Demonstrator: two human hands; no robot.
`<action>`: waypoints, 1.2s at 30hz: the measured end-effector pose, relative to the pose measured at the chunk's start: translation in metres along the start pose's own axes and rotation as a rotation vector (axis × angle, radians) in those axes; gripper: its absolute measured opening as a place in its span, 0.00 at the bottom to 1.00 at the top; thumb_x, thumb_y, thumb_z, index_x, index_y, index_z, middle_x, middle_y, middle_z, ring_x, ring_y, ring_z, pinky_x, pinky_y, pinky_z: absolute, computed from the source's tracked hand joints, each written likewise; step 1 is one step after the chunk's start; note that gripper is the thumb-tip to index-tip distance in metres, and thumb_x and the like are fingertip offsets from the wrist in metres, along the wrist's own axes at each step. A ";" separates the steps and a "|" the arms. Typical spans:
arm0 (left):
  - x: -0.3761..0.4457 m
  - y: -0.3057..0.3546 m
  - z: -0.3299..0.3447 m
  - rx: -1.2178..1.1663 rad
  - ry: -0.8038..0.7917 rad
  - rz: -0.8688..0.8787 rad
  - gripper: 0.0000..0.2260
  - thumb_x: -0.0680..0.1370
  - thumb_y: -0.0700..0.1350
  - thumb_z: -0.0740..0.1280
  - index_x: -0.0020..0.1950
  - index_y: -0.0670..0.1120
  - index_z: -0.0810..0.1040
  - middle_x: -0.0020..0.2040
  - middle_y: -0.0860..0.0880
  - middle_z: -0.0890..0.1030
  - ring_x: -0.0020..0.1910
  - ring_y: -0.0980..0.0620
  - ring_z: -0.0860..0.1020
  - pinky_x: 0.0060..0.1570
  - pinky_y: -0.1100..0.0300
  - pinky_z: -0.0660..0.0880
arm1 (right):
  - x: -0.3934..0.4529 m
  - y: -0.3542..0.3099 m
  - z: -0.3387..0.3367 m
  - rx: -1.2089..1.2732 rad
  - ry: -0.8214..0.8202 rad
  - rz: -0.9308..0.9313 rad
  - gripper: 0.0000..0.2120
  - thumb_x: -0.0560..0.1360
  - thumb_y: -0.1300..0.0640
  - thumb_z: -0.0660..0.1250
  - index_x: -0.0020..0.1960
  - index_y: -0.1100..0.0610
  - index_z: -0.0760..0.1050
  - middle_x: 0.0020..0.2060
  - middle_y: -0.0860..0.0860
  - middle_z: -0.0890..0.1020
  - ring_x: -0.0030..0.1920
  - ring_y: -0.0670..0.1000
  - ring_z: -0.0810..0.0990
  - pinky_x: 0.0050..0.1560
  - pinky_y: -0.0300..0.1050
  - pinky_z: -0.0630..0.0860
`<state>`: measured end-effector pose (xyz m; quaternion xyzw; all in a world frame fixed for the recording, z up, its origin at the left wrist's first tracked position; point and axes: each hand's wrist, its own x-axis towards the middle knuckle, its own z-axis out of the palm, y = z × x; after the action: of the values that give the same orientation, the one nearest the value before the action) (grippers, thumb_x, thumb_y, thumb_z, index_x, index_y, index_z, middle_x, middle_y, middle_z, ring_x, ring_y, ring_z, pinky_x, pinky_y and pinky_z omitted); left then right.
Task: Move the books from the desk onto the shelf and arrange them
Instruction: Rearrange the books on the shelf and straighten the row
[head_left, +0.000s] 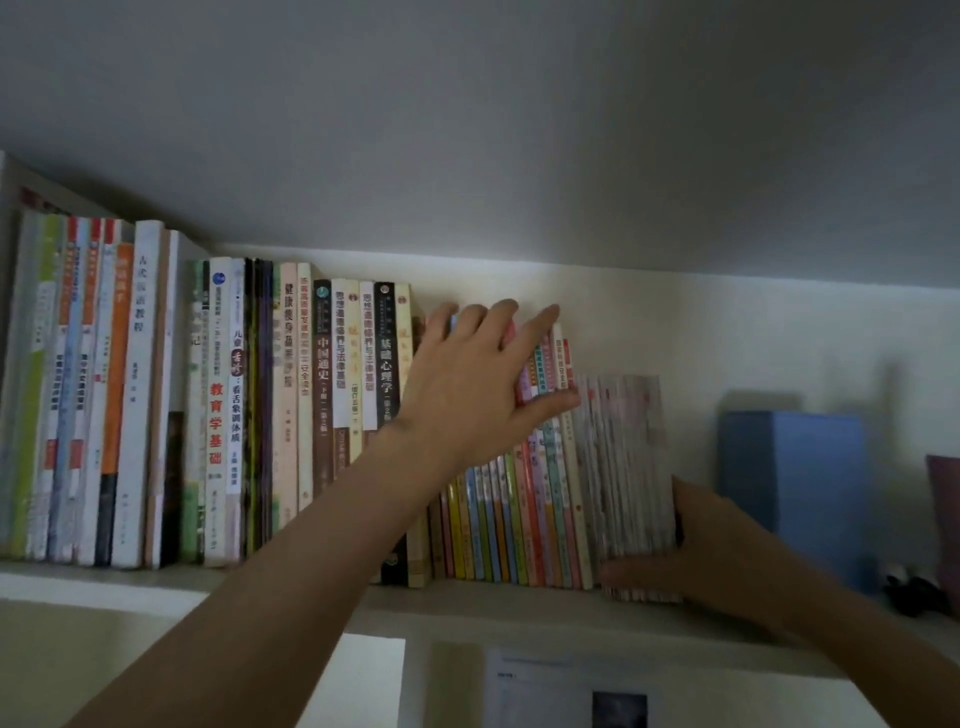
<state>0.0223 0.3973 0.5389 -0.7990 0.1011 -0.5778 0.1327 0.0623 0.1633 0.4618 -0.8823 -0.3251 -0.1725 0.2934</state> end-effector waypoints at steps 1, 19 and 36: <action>0.001 0.000 0.002 -0.013 0.002 -0.012 0.37 0.75 0.73 0.48 0.77 0.52 0.60 0.71 0.47 0.71 0.67 0.44 0.70 0.69 0.43 0.61 | 0.002 0.001 -0.003 0.010 -0.020 0.009 0.29 0.56 0.36 0.74 0.53 0.36 0.67 0.47 0.35 0.78 0.46 0.23 0.74 0.39 0.20 0.71; -0.045 0.015 -0.004 -0.104 -0.190 -0.027 0.55 0.66 0.72 0.68 0.79 0.54 0.38 0.78 0.45 0.31 0.76 0.42 0.31 0.75 0.39 0.39 | -0.004 -0.037 -0.002 0.063 0.078 -0.112 0.53 0.60 0.45 0.78 0.76 0.44 0.49 0.53 0.33 0.71 0.58 0.40 0.74 0.55 0.30 0.71; -0.110 -0.024 -0.031 -0.025 -0.140 -0.016 0.49 0.68 0.74 0.62 0.81 0.51 0.48 0.80 0.44 0.42 0.79 0.44 0.40 0.76 0.40 0.46 | -0.010 -0.075 0.006 -0.537 0.370 -0.283 0.66 0.60 0.34 0.77 0.78 0.47 0.33 0.79 0.51 0.37 0.78 0.55 0.37 0.76 0.66 0.45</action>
<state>-0.0416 0.4515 0.4576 -0.8397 0.0924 -0.5204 0.1249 0.0048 0.2086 0.4828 -0.8279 -0.3285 -0.4478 0.0780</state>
